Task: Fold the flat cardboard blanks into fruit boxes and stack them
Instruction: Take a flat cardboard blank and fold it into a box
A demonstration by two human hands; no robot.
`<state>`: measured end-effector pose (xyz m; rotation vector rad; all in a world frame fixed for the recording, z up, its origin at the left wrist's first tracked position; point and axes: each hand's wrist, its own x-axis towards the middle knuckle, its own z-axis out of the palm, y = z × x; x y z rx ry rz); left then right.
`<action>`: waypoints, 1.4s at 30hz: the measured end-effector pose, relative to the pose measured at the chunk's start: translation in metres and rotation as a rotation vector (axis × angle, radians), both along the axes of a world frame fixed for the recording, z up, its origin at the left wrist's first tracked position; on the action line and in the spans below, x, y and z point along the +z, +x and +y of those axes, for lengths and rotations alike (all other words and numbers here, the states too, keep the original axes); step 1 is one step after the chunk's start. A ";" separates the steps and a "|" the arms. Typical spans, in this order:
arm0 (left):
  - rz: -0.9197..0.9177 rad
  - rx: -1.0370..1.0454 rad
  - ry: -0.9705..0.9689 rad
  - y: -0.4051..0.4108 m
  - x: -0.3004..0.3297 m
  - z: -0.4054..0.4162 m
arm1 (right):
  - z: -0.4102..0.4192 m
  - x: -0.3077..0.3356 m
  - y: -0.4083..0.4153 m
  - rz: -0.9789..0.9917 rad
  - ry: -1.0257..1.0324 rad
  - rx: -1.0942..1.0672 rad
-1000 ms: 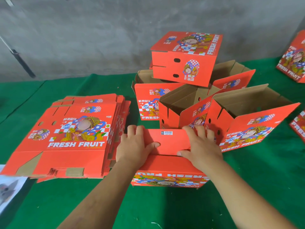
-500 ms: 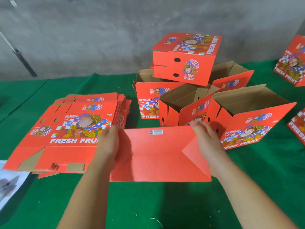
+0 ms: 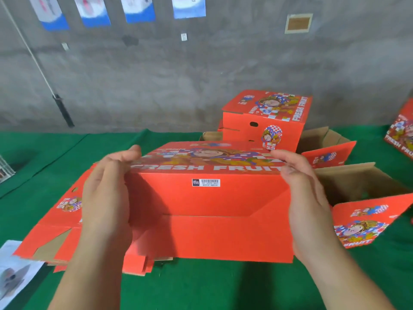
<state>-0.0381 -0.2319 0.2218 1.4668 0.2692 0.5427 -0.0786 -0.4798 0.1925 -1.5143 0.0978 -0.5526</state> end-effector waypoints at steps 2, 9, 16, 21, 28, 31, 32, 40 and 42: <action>-0.027 -0.043 0.006 -0.012 0.000 -0.009 | -0.011 0.010 0.005 0.097 0.028 0.032; -0.167 -0.123 -0.154 0.004 0.017 -0.032 | -0.064 0.031 -0.001 -0.011 -0.084 0.134; -0.273 -0.192 -0.145 0.024 0.000 -0.068 | -0.059 0.019 0.021 -0.089 -0.088 -0.212; -0.335 -0.249 -0.143 0.037 -0.018 -0.076 | -0.076 0.005 0.030 -0.052 -0.093 -0.283; -0.513 -0.447 -0.128 0.047 -0.051 -0.102 | -0.099 -0.007 0.023 -0.058 -0.099 -0.303; -0.444 -0.483 -0.156 0.049 -0.069 -0.118 | -0.108 -0.018 0.023 -0.061 -0.098 -0.352; -0.401 -0.464 -0.231 0.052 -0.075 -0.122 | -0.111 -0.023 0.024 -0.056 -0.091 -0.368; 0.190 -0.472 -0.515 0.078 -0.067 -0.159 | -0.156 -0.054 0.031 -0.146 -0.059 -0.565; 0.086 -0.602 -0.600 0.078 -0.063 -0.171 | -0.178 -0.064 0.034 -0.195 -0.045 -0.646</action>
